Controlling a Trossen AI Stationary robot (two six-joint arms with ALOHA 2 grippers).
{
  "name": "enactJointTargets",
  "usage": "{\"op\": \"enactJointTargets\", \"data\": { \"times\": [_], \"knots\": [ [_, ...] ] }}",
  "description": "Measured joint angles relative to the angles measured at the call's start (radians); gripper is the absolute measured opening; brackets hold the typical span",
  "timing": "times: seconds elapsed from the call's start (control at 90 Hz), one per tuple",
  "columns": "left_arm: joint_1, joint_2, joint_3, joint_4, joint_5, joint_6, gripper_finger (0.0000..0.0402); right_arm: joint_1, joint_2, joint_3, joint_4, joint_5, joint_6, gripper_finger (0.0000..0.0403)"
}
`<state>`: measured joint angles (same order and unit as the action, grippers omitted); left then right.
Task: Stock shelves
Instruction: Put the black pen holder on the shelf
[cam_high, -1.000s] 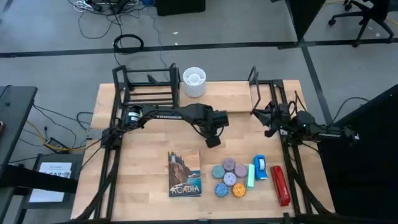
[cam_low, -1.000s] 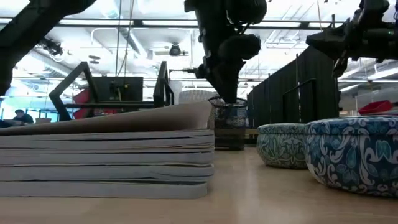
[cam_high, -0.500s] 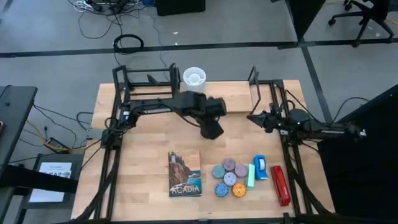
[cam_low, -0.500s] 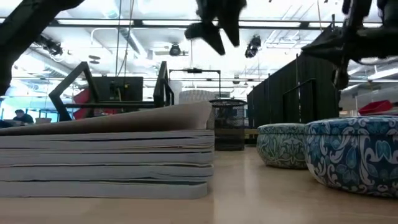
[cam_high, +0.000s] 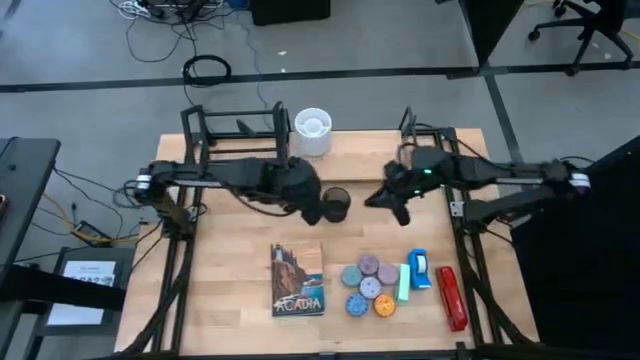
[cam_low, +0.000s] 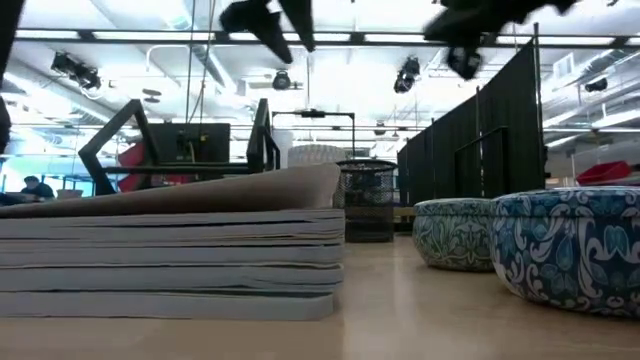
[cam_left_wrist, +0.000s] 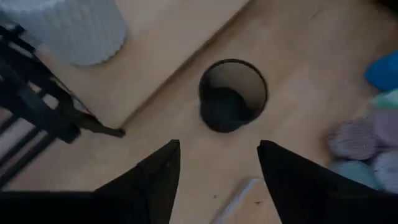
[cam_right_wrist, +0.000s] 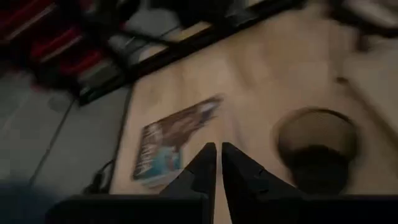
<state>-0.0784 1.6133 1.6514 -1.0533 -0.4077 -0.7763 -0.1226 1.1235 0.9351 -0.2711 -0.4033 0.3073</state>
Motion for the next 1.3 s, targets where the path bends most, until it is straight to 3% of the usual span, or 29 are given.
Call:
{"op": "enactJointTargets", "data": {
  "times": [0.133, 0.322, 0.533, 0.756, 1.044, 1.167, 1.3],
  "knots": [
    [-0.010, -0.133, -0.198, 0.124, 0.004, -0.049, 0.0197, 0.004, 0.145, 0.121, -0.003, -0.106, -0.073, 0.0000],
    [-0.023, -0.284, -0.370, 0.172, 0.004, -0.071, 0.0197, -0.005, 0.293, 0.243, -0.001, -0.063, -0.102, 0.0000],
    [-0.022, -0.384, -0.457, 0.180, -0.007, -0.062, 0.0197, -0.045, 0.405, 0.346, -0.059, -0.057, -0.100, 0.0009],
    [-0.022, -0.444, -0.541, 0.180, 0.012, -0.002, 0.0197, -0.046, 0.447, 0.417, -0.218, -0.016, -0.230, 0.0089],
    [-0.022, -0.500, -0.643, 0.198, 0.092, 0.068, 0.0197, 0.025, 0.466, 0.422, -0.392, 0.231, -0.361, 0.0228],
    [-0.022, -0.514, -0.673, 0.198, 0.121, 0.068, 0.0197, 0.050, 0.506, 0.420, -0.388, 0.305, -0.392, 0.0246],
    [-0.022, -0.517, -0.685, 0.196, 0.161, 0.068, 0.0197, 0.064, 0.577, 0.421, -0.401, 0.349, -0.423, 0.0235]
  ]
}}
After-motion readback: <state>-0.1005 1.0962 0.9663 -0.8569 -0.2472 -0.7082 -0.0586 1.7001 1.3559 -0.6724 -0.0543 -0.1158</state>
